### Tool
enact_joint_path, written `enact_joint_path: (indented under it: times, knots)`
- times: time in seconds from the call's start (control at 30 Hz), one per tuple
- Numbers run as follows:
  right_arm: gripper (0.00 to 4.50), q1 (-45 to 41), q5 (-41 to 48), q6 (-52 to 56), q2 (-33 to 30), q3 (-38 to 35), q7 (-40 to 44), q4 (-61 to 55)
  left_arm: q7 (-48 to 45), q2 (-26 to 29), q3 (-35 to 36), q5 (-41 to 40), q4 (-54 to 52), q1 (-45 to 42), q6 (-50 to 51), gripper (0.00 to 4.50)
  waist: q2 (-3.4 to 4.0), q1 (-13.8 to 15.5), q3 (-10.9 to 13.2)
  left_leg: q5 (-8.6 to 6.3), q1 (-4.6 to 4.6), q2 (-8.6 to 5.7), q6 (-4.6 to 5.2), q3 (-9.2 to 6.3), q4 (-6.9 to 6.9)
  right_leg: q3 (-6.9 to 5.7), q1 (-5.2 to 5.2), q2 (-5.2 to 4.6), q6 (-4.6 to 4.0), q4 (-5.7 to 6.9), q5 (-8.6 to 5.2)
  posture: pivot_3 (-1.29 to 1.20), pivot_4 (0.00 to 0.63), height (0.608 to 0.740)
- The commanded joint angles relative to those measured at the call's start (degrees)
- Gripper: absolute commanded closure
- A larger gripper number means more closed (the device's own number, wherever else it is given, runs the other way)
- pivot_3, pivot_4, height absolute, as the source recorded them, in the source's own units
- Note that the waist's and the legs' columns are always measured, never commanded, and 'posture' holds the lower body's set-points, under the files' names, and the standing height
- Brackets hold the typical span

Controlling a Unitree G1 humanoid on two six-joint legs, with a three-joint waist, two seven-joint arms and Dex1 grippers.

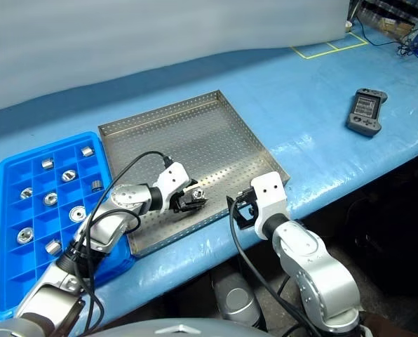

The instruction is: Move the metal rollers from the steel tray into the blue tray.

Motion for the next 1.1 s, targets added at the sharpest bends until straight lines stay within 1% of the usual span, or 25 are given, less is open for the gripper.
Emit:
enact_joint_path:
  times: [0.03,0.07,0.2,0.3,0.4,0.47,0.57,0.73,0.83,0.93,1.1]
  knots:
    - [0.00,-0.74,0.33,-0.49,-0.21,-0.41,0.31,-0.82,0.37,-0.56,0.83,-0.02,-0.11,-0.03,-0.89,2.61,0.00,0.00,0.00,0.00,0.00,0.00,0.00,0.00,0.00,0.00,0.00,0.00,0.00,0.00,0.00,-0.41,0.150,0.740]
    - [0.00,-0.85,0.31,-0.43,-0.30,-0.41,0.42,-0.75,0.32,-0.66,0.91,-0.12,-0.20,0.04,-0.79,2.84,0.00,0.00,0.00,0.00,0.00,0.00,0.00,0.00,0.00,0.00,0.00,0.00,0.00,0.00,0.00,-0.41,0.150,0.740]
    - [0.00,-1.39,0.44,-0.30,-0.58,-0.59,0.82,-0.38,0.48,-0.38,1.89,-0.55,-1.32,0.25,-0.20,2.84,0.00,0.05,0.00,0.00,0.01,0.00,0.00,0.02,0.00,0.01,0.00,0.00,0.00,0.00,0.00,-0.39,0.150,0.740]
    - [0.00,-2.31,0.58,-0.35,-0.78,-0.30,1.29,0.36,1.41,-0.65,3.90,-1.64,-3.01,0.51,0.73,2.84,0.00,0.26,0.00,0.00,0.02,0.00,0.00,0.01,0.00,0.01,0.00,0.01,0.00,0.00,0.00,-0.37,0.150,0.740]
    - [0.00,-3.82,0.78,-0.67,-0.88,0.42,2.10,1.53,4.17,-2.15,8.29,-3.78,-6.35,0.50,1.97,2.84,0.00,0.81,0.01,0.00,0.01,0.00,0.00,0.01,-0.01,0.01,0.00,0.01,0.00,0.01,0.00,-0.32,0.150,0.740]
    - [0.00,-5.05,0.98,-0.97,-0.83,1.09,2.77,2.46,6.93,-3.82,12.50,-6.13,-9.46,0.57,3.57,2.84,-0.01,1.82,0.02,0.00,0.00,0.00,0.00,0.02,0.00,0.02,-0.02,0.01,0.00,0.01,0.00,-0.28,0.150,0.740]
    - [0.00,-7.87,1.34,-1.79,-0.80,3.28,4.60,5.02,11.40,-5.00,18.59,-7.85,-15.41,1.57,5.28,2.84,-0.01,3.85,0.01,0.00,0.01,0.01,0.00,0.00,-0.01,0.01,0.00,0.04,0.01,0.01,0.01,-0.20,0.150,0.740]
    - [0.00,-13.46,1.63,-4.54,-1.30,7.50,8.73,10.21,17.75,-3.93,26.15,-7.51,-25.15,6.22,8.48,2.84,0.00,7.54,0.02,0.00,0.08,0.04,0.00,-0.03,-0.06,0.00,0.00,0.07,-0.01,0.02,0.00,-0.09,0.150,0.740]
    - [0.00,-16.64,1.41,-7.23,-2.28,10.49,12.25,13.17,21.14,-3.65,30.18,-7.46,-32.95,11.28,11.37,2.84,-0.01,11.00,0.02,0.00,0.03,0.03,0.00,-0.09,-0.06,-0.06,-0.02,0.06,-0.03,0.00,-0.01,-0.02,0.150,0.740]
    - [0.00,-19.80,1.28,-9.48,-2.23,12.95,15.05,16.38,24.63,-4.67,34.31,-7.36,-39.80,17.04,14.26,2.84,-0.02,14.72,0.03,0.00,-0.04,0.03,0.00,-0.13,-0.06,-0.12,-0.04,0.05,-0.06,-0.05,-0.03,0.05,0.150,0.740]
    - [0.00,-24.31,1.12,-13.15,-0.83,16.32,19.08,21.23,28.73,-6.51,38.10,-6.59,-47.55,25.73,17.11,2.84,-0.07,20.32,0.03,0.01,-0.05,0.02,-0.01,-0.20,0.03,-0.25,-0.01,0.03,-0.09,-0.03,-0.03,0.15,0.150,0.740]
